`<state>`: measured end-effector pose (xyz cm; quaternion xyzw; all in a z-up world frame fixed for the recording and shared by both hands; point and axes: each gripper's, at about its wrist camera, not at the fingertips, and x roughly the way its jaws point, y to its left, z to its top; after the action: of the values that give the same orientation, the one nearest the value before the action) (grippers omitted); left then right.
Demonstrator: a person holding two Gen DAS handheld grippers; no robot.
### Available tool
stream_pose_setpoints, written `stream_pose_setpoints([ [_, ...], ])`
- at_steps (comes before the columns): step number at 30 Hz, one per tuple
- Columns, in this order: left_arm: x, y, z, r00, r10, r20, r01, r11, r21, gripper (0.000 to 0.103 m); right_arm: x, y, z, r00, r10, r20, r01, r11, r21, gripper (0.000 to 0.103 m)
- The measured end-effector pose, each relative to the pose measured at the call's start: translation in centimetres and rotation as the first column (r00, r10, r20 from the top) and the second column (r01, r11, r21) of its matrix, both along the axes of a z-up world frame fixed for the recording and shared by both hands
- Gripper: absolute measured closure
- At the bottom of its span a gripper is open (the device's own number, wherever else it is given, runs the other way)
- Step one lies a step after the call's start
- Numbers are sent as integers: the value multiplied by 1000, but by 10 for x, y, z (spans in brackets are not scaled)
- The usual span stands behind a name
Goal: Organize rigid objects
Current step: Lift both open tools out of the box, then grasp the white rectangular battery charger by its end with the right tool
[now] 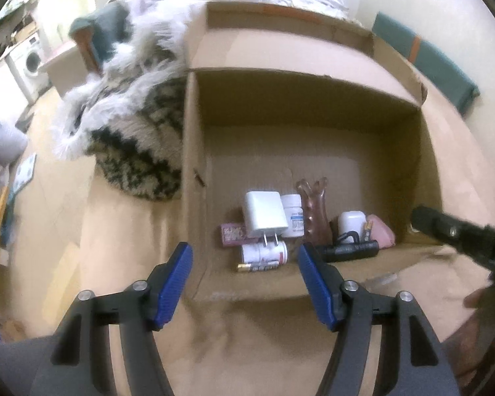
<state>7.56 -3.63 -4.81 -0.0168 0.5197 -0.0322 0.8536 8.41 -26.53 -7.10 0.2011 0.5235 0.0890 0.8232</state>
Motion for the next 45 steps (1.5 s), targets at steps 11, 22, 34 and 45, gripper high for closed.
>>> stream_pose_setpoints([
  [11, -34, 29, 0, 997, 83, -10, -83, 996, -20, 39, -71, -15, -46, 974, -188, -128, 206, 967, 149, 3],
  [22, -39, 40, 0, 991, 130, -32, -132, 989, -62, 39, -84, -33, -127, 855, -419, -306, 518, 726, 453, 21],
  [34, -36, 41, -4, 988, 136, -72, -144, 983, -116, 39, -70, -14, -127, 874, -476, -99, 462, 748, 476, 28],
  [45, -35, 39, -5, 988, 133, -76, -141, 983, -120, 39, -66, -9, -140, 885, -447, -126, 444, 734, 514, 65],
])
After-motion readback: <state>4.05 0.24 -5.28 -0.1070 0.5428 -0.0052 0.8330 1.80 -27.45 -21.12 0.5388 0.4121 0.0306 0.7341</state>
